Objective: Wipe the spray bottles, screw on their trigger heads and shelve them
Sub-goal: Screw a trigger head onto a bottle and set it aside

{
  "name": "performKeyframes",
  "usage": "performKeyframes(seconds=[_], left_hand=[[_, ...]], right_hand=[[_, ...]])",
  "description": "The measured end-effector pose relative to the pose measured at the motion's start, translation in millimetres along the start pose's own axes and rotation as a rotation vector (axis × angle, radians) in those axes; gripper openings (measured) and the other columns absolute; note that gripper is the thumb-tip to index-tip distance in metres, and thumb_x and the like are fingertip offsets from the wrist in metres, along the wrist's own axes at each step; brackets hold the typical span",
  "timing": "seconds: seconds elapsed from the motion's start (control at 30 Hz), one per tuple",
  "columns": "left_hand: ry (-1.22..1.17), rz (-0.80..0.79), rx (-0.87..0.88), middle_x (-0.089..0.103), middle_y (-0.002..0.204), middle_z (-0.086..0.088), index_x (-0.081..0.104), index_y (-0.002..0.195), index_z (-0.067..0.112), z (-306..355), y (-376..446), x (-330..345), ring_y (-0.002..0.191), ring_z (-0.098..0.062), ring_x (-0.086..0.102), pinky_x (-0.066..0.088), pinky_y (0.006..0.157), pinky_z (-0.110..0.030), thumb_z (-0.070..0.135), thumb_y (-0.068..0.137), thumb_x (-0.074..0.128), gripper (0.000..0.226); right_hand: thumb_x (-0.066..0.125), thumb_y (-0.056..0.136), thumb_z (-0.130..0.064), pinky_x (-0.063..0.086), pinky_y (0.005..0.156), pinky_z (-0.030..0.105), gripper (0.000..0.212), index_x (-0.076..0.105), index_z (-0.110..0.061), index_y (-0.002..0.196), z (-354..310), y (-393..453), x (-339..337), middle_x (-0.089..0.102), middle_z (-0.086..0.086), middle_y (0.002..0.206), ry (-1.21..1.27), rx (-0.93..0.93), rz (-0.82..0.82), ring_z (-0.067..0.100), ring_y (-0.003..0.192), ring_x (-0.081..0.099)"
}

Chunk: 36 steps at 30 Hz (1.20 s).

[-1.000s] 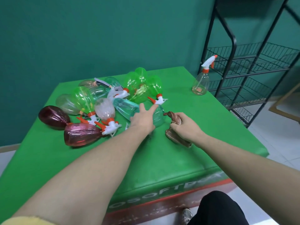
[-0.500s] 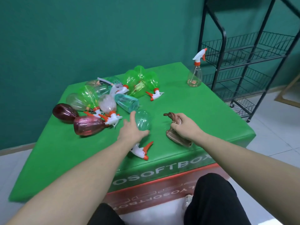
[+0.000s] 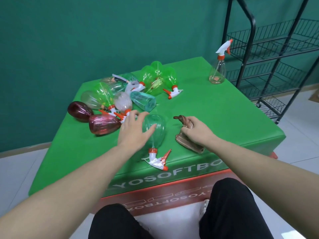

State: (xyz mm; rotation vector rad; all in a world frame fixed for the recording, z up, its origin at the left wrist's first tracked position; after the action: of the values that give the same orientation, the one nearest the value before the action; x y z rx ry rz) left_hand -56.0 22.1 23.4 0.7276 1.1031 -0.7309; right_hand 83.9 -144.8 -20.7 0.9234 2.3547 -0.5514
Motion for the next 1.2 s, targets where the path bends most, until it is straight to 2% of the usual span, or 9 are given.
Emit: performKeyframes(seconds=[0.07, 0.17, 0.27, 0.37, 0.67, 0.83, 1.03, 1.13, 1.2], left_hand=[[0.182, -0.058, 0.321, 0.035, 0.157, 0.0, 0.052, 0.144, 0.032, 19.1, -1.3, 2.3, 0.146, -0.024, 0.031, 0.015, 0.124, -0.051, 0.033, 0.1, 0.056, 0.044], [0.405, -0.227, 0.692, 0.026, 0.168, 0.007, 0.052, 0.144, 0.036, 31.8, -6.3, 17.0, 0.156, -0.024, 0.016, 0.003, 0.125, -0.056, 0.012, 0.084, 0.062, 0.065], [0.602, -0.415, 0.803, 0.003, 0.173, 0.011, 0.036, 0.155, 0.04, 32.1, -2.0, 34.2, 0.159, -0.018, -0.008, -0.02, 0.12, -0.047, 0.01, 0.084, 0.059, 0.08], [0.721, -0.454, 0.875, -0.004, 0.173, 0.005, 0.027, 0.159, 0.039, 37.2, 1.8, 42.6, 0.159, -0.02, -0.014, -0.024, 0.117, -0.046, 0.011, 0.085, 0.063, 0.087], [0.768, -0.391, 0.713, 0.023, 0.165, -0.002, 0.03, 0.157, 0.039, 40.5, 13.4, 41.7, 0.155, -0.028, 0.015, 0.004, 0.125, -0.055, 0.04, 0.088, 0.074, 0.082], [0.716, -0.356, 0.53, 0.019, 0.168, -0.002, 0.035, 0.152, 0.029, 7.9, 1.6, 32.8, 0.152, -0.024, 0.025, 0.013, 0.125, -0.057, 0.05, 0.086, 0.071, 0.078], [0.606, -0.265, 0.285, 0.055, 0.139, 0.003, 0.043, 0.139, 0.022, -28.3, -18.2, 9.3, 0.13, -0.024, 0.044, 0.037, 0.102, -0.043, 0.072, 0.08, 0.066, 0.08], [0.525, -0.231, 0.202, 0.059, 0.136, 0.003, 0.042, 0.144, 0.026, -36.6, -29.0, 0.8, 0.125, -0.023, 0.049, 0.037, 0.104, -0.044, 0.079, 0.078, 0.06, 0.087], [0.448, -0.217, 0.184, 0.056, 0.14, 0.001, 0.038, 0.151, 0.03, -37.8, -34.7, -1.4, 0.126, -0.023, 0.051, 0.039, 0.107, -0.044, 0.076, 0.081, 0.06, 0.086]], right_hand=[[0.055, 0.099, -0.028, 0.054, 0.064, 0.032, 0.043, 0.046, -0.022, 0.141, 1.6, 3.7, -0.6, 0.062, -0.007, 0.094, 0.005, -0.003, 0.014, 0.014, 0.08, 0.065], [0.055, 0.099, -0.028, 0.044, 0.06, 0.025, 0.043, 0.046, -0.021, 0.141, 5.1, 9.2, 0.2, 0.06, -0.009, 0.094, 0.007, 0.001, 0.017, 0.008, 0.076, 0.06], [0.056, 0.098, -0.029, 0.05, 0.066, 0.028, 0.044, 0.046, -0.022, 0.141, 7.6, 13.4, 2.7, 0.061, -0.009, 0.095, 0.01, 0.01, 0.004, 0.01, 0.079, 0.062], [0.056, 0.098, -0.029, 0.052, 0.072, 0.029, 0.044, 0.047, -0.022, 0.14, 8.6, 15.6, 3.9, 0.061, -0.009, 0.095, 0.015, 0.011, 0.009, 0.011, 0.082, 0.062], [0.056, 0.099, -0.028, 0.046, 0.063, 0.026, 0.04, 0.048, -0.022, 0.137, 8.6, 14.5, 4.0, 0.062, -0.007, 0.095, 0.045, 0.015, 0.006, 0.01, 0.078, 0.061], [0.056, 0.1, -0.027, 0.049, 0.062, 0.026, 0.035, 0.048, -0.023, 0.134, 7.4, 5.7, 4.5, 0.066, 0.0, 0.097, 0.108, 0.03, -0.02, 0.011, 0.074, 0.062], [0.056, 0.099, -0.025, 0.052, 0.065, 0.031, 0.037, 0.05, -0.021, 0.134, -1.3, -7.8, 8.7, 0.066, 0.0, 0.096, 0.123, 0.007, -0.016, 0.013, 0.075, 0.062], [0.057, 0.098, -0.025, 0.058, 0.078, 0.039, 0.039, 0.049, -0.022, 0.136, -8.5, -14.5, 14.0, 0.066, 0.0, 0.098, 0.117, -0.014, -0.02, 0.015, 0.079, 0.065], [0.056, 0.098, -0.025, 0.057, 0.075, 0.037, 0.038, 0.049, -0.022, 0.136, -13.2, -17.8, 17.0, 0.066, 0.0, 0.097, 0.108, -0.026, -0.019, 0.015, 0.077, 0.064]])
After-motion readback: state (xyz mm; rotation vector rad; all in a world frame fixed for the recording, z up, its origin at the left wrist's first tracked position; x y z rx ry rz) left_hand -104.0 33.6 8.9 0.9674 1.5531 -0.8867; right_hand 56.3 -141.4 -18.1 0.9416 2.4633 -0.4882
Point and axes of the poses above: each hand's wrist, its own y-axis towards the middle knuckle, its own x-axis out of the palm, z = x × y, the point moved 9 cm from there along y, towards the middle knuckle
